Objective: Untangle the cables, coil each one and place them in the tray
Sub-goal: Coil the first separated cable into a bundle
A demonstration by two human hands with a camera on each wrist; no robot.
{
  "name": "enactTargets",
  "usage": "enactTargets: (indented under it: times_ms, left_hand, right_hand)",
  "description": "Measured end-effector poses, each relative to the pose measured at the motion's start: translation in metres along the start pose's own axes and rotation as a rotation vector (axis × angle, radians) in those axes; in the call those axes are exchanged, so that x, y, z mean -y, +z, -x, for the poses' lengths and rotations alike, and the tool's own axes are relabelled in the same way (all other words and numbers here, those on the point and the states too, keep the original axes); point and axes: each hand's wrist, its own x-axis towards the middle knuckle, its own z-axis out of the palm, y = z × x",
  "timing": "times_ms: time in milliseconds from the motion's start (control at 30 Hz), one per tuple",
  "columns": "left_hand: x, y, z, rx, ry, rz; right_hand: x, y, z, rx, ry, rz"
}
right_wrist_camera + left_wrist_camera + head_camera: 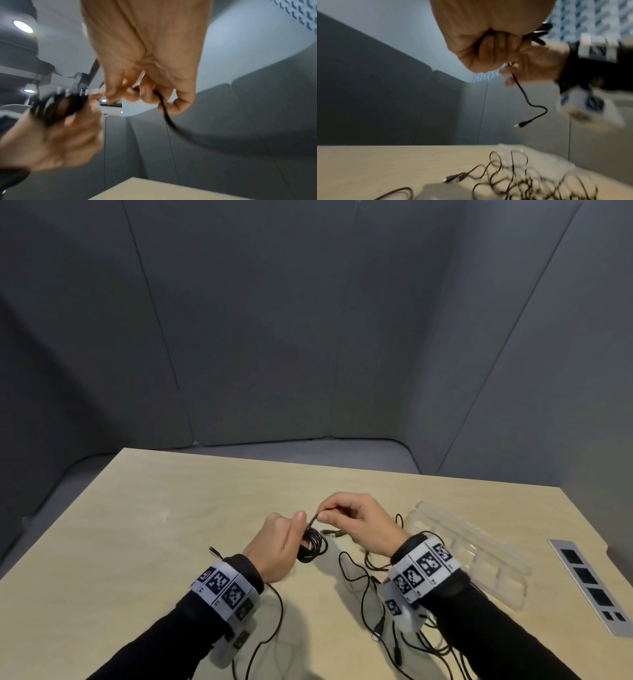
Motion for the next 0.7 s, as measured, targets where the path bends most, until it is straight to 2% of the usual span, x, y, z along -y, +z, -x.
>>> enactTargets:
  times_ms: [100, 167, 233, 333, 400, 467, 567, 633, 700]
  left_hand:
    - [0.003, 0.001, -0.008, -0.151, 0.004, -0.055]
    - [0.001, -0.002, -0.013, -0.262, -0.054, -0.121]
    - [0.002, -0.005, -0.018, -0.362, -0.127, -0.139]
    - [0.004, -0.006, -0.020, -0.403, -0.178, -0.189]
    - [0.005, -0.005, -0.019, -0.417, -0.164, -0.229]
    - [0.007, -0.001, -0.018, -0.392, -0.113, -0.255]
    - [0.010, 0.003, -0.016, -0.313, 0.028, -0.239]
    - [0.014, 0.006, -0.014, -0.286, 0.117, -0.171]
    - [0.016, 0.009, -0.011, -0.281, 0.139, -0.091]
  right_hand:
    - [-0.008, 0.026, 0.002, -0.029, 0.097, -0.033]
    - [-0.009, 0.041, 0.006, 0.043, 0.217, 0.104]
    - [-0.006, 0.051, 0.012, 0.155, 0.265, 0.317]
    - [0.006, 0.055, 0.024, 0.236, 0.168, 0.617]
    - [0.012, 0.057, 0.029, 0.249, 0.058, 0.689]
    - [0.017, 0.054, 0.030, 0.235, -0.074, 0.708]
    - [0.020, 0.037, 0.026, 0.139, -0.291, 0.754]
    - [0.023, 0.023, 0.023, 0.060, -0.345, 0.720]
    - [0.024, 0.013, 0.019, -0.005, -0.341, 0.514]
